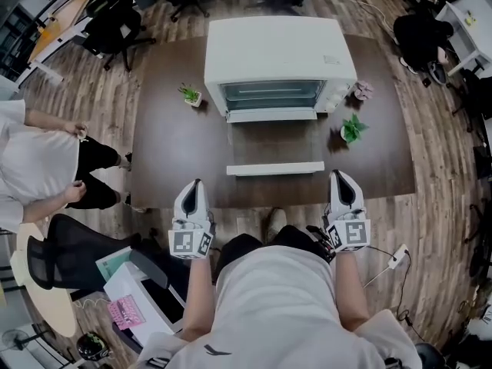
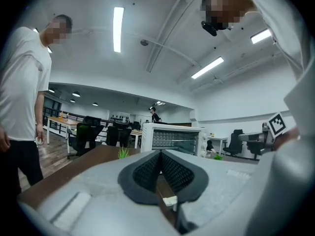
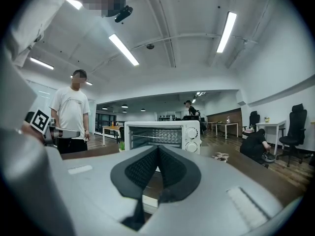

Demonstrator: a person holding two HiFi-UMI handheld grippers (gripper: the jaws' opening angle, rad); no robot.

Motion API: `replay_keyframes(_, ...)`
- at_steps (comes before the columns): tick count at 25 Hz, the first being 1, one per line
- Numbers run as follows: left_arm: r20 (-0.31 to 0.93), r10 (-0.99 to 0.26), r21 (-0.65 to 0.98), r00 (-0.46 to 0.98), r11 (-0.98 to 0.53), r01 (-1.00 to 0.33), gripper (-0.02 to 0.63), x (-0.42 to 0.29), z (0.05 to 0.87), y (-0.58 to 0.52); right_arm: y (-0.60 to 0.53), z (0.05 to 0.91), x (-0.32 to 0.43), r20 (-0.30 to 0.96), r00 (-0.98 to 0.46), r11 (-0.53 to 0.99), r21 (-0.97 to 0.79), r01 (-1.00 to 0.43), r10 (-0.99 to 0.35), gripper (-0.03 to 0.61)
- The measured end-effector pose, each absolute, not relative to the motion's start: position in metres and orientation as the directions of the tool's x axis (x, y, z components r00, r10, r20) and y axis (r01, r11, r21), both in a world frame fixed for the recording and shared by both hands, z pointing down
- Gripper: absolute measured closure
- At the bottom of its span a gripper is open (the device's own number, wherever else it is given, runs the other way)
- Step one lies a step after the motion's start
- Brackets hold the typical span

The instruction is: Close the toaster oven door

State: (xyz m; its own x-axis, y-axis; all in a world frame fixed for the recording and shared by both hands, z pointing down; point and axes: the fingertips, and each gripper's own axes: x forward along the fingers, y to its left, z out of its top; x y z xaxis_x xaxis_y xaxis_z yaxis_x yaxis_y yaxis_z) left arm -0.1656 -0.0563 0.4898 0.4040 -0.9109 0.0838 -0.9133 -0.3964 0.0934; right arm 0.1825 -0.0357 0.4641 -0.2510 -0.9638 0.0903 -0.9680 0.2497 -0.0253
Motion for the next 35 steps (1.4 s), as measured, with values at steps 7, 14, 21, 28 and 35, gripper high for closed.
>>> replay_keyframes(7,0.103,-0.914,0.104,0.391,-0.381,-0.919,0.625,-0.165,0.496,-0.073,-0.056,0.471,0.186,0.101,-0.249,0.247,-0.03,-0.969,-0.963,0.577)
replay_keyframes(14,0.102,-0.901,0.113,0.421,-0.41,-0.905,0.625,-0.163,0.497,-0.089,-0.061,0.472,0.186,0.118,-0.214,0.213,-0.019,-0.977,-0.97,0.577)
replay_keyframes(21,0.102,-0.893,0.128,0.438,-0.425,-0.896,0.625,-0.159,0.498,-0.093,-0.057,0.51,0.193,0.213,-0.186,0.183,-0.035,-0.983,-0.959,0.548)
replay_keyframes(28,0.111,-0.891,0.108,0.44,-0.429,-0.897,0.626,-0.162,0.501,-0.089,-0.055,0.598,0.196,0.421,-0.186,0.159,-0.098,-0.982,-0.888,0.419)
replay_keyframes(35,0.126,-0.894,0.113,0.43,-0.417,-0.902,0.625,-0.166,0.503,-0.087,-0.064,0.667,0.192,0.608,-0.178,0.14,-0.111,-0.984,-0.773,0.385)
